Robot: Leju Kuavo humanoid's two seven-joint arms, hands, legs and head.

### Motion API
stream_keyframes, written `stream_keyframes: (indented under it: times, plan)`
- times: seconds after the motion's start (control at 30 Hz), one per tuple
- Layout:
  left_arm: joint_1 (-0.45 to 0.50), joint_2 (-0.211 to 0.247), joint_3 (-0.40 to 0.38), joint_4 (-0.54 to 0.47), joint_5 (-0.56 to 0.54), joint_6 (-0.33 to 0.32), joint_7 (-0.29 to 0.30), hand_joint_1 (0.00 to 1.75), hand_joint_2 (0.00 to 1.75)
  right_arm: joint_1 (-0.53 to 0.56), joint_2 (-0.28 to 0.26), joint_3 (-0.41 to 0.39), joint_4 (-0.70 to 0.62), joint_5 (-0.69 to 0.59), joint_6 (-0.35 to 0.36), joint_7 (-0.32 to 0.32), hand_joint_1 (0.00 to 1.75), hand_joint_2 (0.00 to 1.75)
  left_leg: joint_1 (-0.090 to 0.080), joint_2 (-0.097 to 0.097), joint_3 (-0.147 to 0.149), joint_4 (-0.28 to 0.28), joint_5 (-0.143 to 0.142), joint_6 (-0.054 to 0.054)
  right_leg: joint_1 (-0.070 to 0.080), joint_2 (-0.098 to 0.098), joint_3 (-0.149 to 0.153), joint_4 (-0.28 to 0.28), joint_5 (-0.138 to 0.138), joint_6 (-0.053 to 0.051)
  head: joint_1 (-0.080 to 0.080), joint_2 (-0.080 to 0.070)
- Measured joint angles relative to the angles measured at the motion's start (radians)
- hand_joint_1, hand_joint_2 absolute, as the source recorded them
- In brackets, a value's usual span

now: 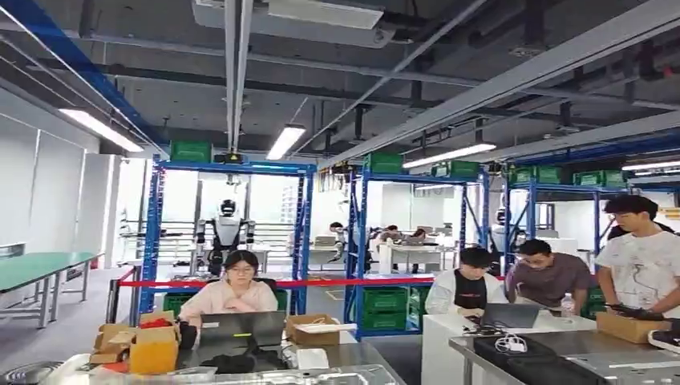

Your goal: Take the parts from the cabinet and place them on the table.

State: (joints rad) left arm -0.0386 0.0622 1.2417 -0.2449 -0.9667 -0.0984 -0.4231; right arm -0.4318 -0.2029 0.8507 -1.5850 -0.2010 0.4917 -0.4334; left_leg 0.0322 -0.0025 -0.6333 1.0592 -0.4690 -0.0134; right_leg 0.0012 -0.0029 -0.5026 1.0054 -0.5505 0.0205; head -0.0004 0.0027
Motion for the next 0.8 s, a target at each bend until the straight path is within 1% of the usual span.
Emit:
stream_keyframes:
  times: [0.03,0.07,0.1,0.13,0.17,0.23,0.27,0.3,0.33,0.4,0.43,0.47,0.5,0.53,0.57,0.6,0.63,0.67,0.73,0.77,0.8]
  plan:
    - [0.001,0.0,0.0,0.0,0.0,0.001,0.0,0.0,1.75,0.001,0.0,-0.001,0.0,0.0,0.0,0.0,1.75,1.75,-0.004,0.0,-0.001,0.002,-0.006,0.01,-0.001,0.0,0.004,-0.001,0.0,0.003,0.0,0.0]
    - [0.003,0.0,0.0,0.0,0.0,0.001,0.0,0.0,1.75,0.001,0.0,-0.001,0.0,0.0,0.0,0.0,1.75,1.75,-0.004,-0.002,0.007,0.001,-0.009,0.018,-0.004,0.0,0.006,-0.001,-0.003,0.007,0.0,0.0]
    - [0.004,0.0,0.001,0.0,0.0,0.001,0.0,0.0,1.75,0.0,0.0,-0.002,0.0,0.0,0.0,0.0,1.75,1.75,-0.004,-0.003,0.014,-0.002,-0.012,0.024,-0.007,0.0,0.005,0.015,-0.005,0.01,0.0,0.0]
    - [0.004,0.0,0.001,0.0,0.0,0.001,-0.001,0.0,1.75,-0.001,0.0,-0.003,-0.001,0.0,0.0,0.0,1.75,1.75,-0.004,-0.003,0.021,-0.003,-0.016,0.03,-0.007,0.0,-0.013,0.057,-0.017,0.012,0.0,0.0]
    - [0.003,0.002,0.002,0.0,0.0,0.001,-0.001,0.0,1.75,-0.003,0.0,-0.004,-0.001,0.0,0.0,0.0,1.75,1.75,-0.006,-0.003,0.026,-0.003,-0.021,0.036,-0.007,0.0,-0.051,0.123,-0.041,0.014,0.0,0.0]
    - [0.001,0.003,0.003,0.0,0.0,0.001,-0.001,0.0,1.75,0.002,0.0,-0.004,0.0,0.0,0.0,0.0,1.75,1.75,-0.013,-0.004,0.033,-0.003,-0.031,0.042,-0.007,0.0,-0.157,0.28,-0.097,0.013,0.0,0.0]
    - [0.002,0.004,0.003,0.0,0.0,0.001,-0.001,0.0,1.75,0.006,0.0,-0.004,0.0,0.0,0.0,0.0,1.75,1.75,-0.017,-0.005,0.039,-0.003,-0.037,0.044,-0.006,0.001,-0.195,0.321,-0.1,0.009,0.0,0.0]
    - [0.003,0.004,0.004,0.0,-0.001,0.001,-0.001,0.0,1.75,0.009,0.0,-0.004,0.0,0.0,0.0,0.0,1.75,1.75,-0.021,-0.007,0.047,-0.003,-0.044,0.045,-0.003,0.002,-0.209,0.315,-0.08,0.003,0.0,0.0]
    - [0.004,0.004,0.004,0.0,-0.002,0.001,0.0,0.0,1.75,0.01,0.0,-0.004,0.0,0.0,0.0,0.0,1.75,1.75,-0.024,-0.008,0.058,-0.003,-0.051,0.047,0.001,0.002,-0.203,0.27,-0.036,-0.004,0.0,0.0]
    - [0.002,0.004,0.004,0.0,-0.005,0.001,-0.001,0.0,1.75,0.009,0.0,-0.005,-0.001,0.0,-0.001,-0.001,1.75,1.75,-0.025,-0.009,0.083,-0.005,-0.067,0.046,0.018,0.003,-0.151,0.106,0.088,-0.023,0.0,0.0]
    - [0.001,0.003,0.004,0.0,-0.006,0.002,0.0,0.0,1.75,0.008,0.0,-0.006,0.0,0.0,-0.001,-0.002,1.75,1.75,-0.022,-0.01,0.087,-0.009,-0.072,0.043,0.028,0.002,-0.138,0.068,0.101,-0.035,0.0,0.0]
    - [-0.002,0.002,0.004,0.0,-0.007,0.002,0.0,0.0,1.75,0.006,0.0,-0.006,-0.001,0.0,-0.001,-0.002,1.75,1.75,-0.02,-0.011,0.088,-0.012,-0.071,0.04,0.033,0.003,-0.142,0.053,0.071,-0.045,-0.001,0.0]
    - [-0.001,0.002,0.004,0.0,-0.007,0.002,0.0,0.0,1.75,0.005,0.001,-0.006,-0.001,0.0,-0.001,-0.003,1.75,1.75,-0.017,-0.011,0.085,-0.015,-0.075,0.033,0.034,0.004,-0.132,0.032,0.083,-0.049,-0.001,0.001]
    - [0.002,0.002,0.005,0.0,-0.008,0.002,0.0,0.0,1.75,0.007,0.0,-0.007,-0.002,0.0,-0.001,-0.003,1.75,1.75,-0.017,-0.009,0.095,-0.009,-0.067,0.026,0.037,0.004,-0.128,0.02,0.089,-0.052,-0.001,0.0]
    - [0.004,0.002,0.005,0.0,-0.008,0.002,0.0,0.0,1.75,0.007,0.0,-0.007,-0.002,0.0,-0.001,-0.003,1.75,1.75,-0.016,-0.008,0.103,-0.013,-0.062,0.018,0.037,0.004,-0.115,0.014,0.086,-0.058,0.0,0.0]
    - [0.003,0.002,0.005,0.0,-0.008,0.002,0.001,0.0,1.75,0.008,0.002,-0.007,-0.003,0.0,-0.001,-0.004,1.75,1.75,-0.014,-0.007,0.106,-0.005,-0.074,0.019,0.027,0.002,-0.091,-0.005,0.09,-0.058,0.0,0.0]
    - [0.0,0.002,0.005,0.0,-0.008,0.001,0.001,0.0,1.75,0.005,0.002,-0.007,-0.004,0.0,-0.001,-0.005,1.75,1.75,-0.014,-0.006,0.101,0.016,-0.08,0.017,0.027,0.002,-0.078,-0.013,0.089,-0.058,0.0,0.0]
    - [-0.004,0.002,0.005,0.0,-0.008,0.001,0.001,0.0,1.75,0.002,0.005,-0.007,-0.004,0.0,-0.001,-0.005,1.75,1.75,-0.014,-0.006,0.072,0.068,-0.101,0.014,0.026,0.001,-0.073,-0.013,0.085,-0.062,0.0,0.0]
    - [-0.003,0.007,0.005,0.0,-0.008,0.002,0.001,0.0,1.75,0.006,0.008,-0.006,-0.003,0.0,-0.001,-0.005,1.75,1.75,-0.012,-0.006,-0.013,0.196,-0.155,0.006,0.026,0.0,-0.066,-0.013,0.075,-0.062,0.0,0.0]
    - [0.0,0.008,0.005,0.0,-0.008,0.002,0.001,0.0,1.75,0.011,0.008,-0.006,-0.003,0.0,-0.001,-0.005,1.75,1.75,-0.01,-0.006,-0.051,0.244,-0.168,0.0,0.024,0.001,-0.061,-0.013,0.07,-0.061,0.0,0.0]
    - [0.003,0.008,0.005,0.0,-0.008,0.002,0.001,0.0,1.75,0.016,0.008,-0.006,-0.003,0.0,-0.001,-0.005,1.75,1.75,-0.008,-0.005,-0.068,0.249,-0.155,-0.003,0.022,0.003,-0.054,-0.013,0.064,-0.058,0.0,0.0]
